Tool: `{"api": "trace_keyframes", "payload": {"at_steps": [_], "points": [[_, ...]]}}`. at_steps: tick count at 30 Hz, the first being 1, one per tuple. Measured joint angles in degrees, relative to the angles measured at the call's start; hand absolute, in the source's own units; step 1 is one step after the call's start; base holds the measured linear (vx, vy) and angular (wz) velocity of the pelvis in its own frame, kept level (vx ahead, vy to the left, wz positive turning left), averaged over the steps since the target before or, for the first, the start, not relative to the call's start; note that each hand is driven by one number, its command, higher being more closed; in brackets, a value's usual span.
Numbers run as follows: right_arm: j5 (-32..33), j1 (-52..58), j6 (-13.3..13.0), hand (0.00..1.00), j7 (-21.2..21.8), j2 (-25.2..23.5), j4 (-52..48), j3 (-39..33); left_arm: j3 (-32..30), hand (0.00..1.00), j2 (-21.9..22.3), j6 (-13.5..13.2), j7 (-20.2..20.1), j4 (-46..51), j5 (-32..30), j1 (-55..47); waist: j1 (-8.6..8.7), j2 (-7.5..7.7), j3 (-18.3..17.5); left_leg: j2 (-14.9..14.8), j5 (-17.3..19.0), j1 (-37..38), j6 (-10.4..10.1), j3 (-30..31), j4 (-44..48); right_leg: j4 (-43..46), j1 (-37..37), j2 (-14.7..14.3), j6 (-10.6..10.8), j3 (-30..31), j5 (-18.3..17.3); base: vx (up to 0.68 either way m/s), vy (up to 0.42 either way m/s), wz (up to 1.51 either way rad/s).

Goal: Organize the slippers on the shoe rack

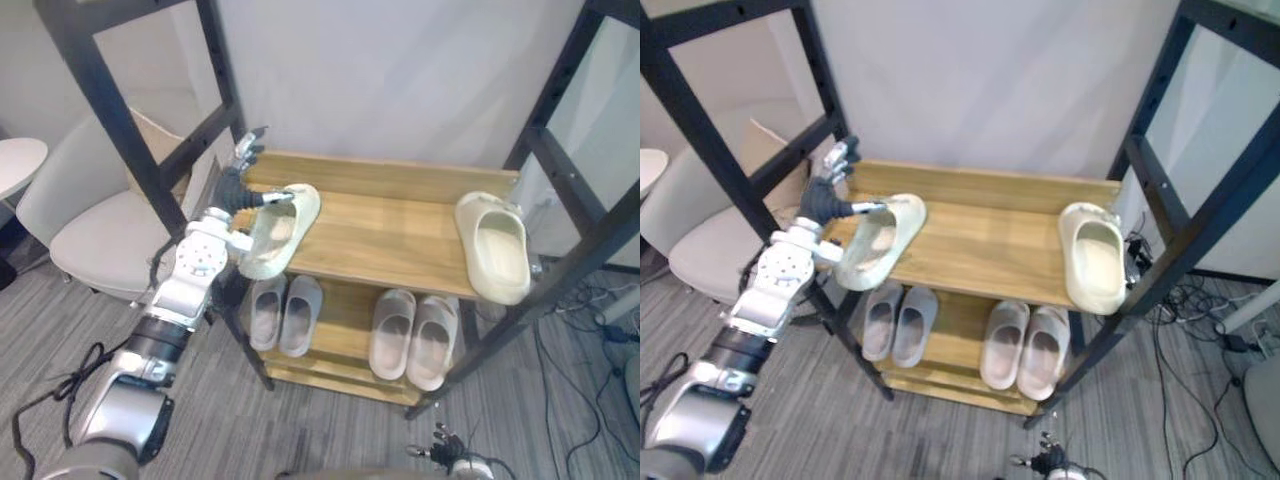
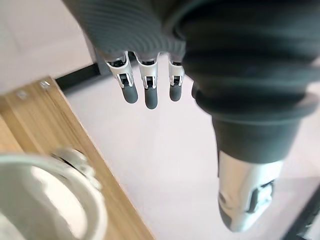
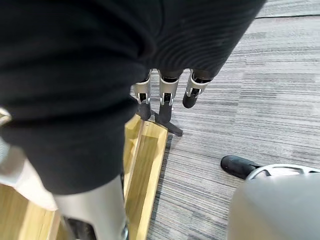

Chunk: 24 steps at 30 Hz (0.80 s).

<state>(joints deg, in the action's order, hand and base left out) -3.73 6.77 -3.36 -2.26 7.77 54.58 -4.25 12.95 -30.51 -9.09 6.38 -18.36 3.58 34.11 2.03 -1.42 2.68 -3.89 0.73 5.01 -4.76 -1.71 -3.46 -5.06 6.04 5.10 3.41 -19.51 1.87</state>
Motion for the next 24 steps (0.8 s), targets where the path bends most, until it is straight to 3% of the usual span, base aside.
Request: {"api": "trace_keyframes", "payload": {"at_steps": [5, 24], "points": [[0.65, 0.66, -0.01, 0.00, 0.01, -0.07, -0.55, -0.04, -0.03, 0.00, -2.39, 0.82, -0.37, -2.40, -0.78, 1.24, 0.32, 0.02, 0.08, 0.02, 0.02, -0.04, 0.01, -0.26, -0.06, 0.00, -0.16, 0.01, -0.02, 0.39, 0.01, 0.00, 0.004, -0.01], [1.53, 3.50, -0.11, 0.00, 0.02, -0.87, -4.29, -1.79, 0.55, 0.00, -2.51, 3.31, -1.80, -10.14, -9.08, 3.78, 0.54, -0.01, 0.69, -0.19, 0.03, -1.02, -0.02, -1.80, -0.39, 1.02, -2.40, -0.01, -0.47, 1.76, -0.31, 0.00, 0.004, -0.03]]}}
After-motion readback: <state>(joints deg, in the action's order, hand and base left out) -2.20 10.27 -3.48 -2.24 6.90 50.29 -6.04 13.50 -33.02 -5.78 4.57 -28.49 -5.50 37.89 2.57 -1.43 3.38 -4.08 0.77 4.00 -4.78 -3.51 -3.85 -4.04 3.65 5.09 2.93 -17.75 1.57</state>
